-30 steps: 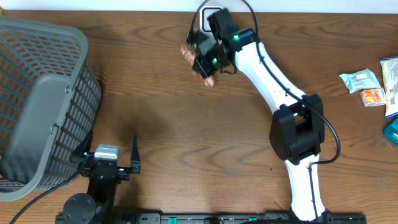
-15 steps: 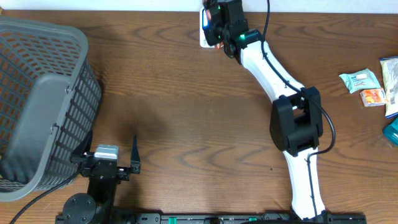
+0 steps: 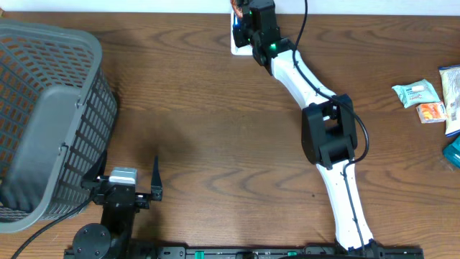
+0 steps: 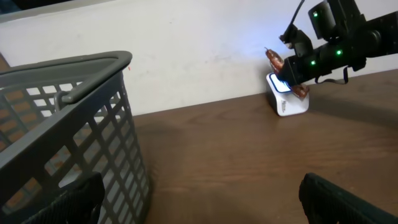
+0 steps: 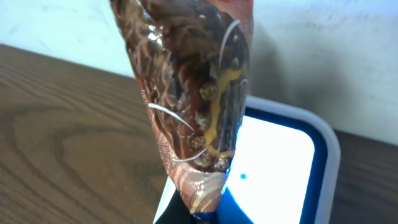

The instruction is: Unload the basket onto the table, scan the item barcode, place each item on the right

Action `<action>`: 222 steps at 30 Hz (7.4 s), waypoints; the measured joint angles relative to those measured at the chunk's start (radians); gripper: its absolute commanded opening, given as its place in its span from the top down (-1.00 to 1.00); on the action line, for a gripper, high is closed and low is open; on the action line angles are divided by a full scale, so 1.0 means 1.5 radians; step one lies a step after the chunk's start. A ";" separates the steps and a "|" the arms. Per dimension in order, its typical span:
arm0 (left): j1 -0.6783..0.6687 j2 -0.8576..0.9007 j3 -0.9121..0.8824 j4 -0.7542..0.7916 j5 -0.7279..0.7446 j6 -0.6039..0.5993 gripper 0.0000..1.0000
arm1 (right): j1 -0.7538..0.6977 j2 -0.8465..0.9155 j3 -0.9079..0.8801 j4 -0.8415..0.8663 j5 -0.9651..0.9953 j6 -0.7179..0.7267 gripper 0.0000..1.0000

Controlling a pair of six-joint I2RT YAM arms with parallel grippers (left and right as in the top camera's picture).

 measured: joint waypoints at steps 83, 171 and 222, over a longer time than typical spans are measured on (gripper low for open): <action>0.000 0.000 0.000 0.000 0.000 0.000 -1.00 | -0.236 -0.881 0.152 -0.955 0.093 0.011 -0.98; 0.000 0.000 -0.001 0.000 0.000 0.000 -1.00 | -0.362 -1.712 -1.480 0.072 0.075 0.136 -0.98; 0.154 -0.002 -0.273 0.260 0.073 0.000 -1.00 | -0.362 -1.713 -1.481 0.073 0.075 0.135 -0.99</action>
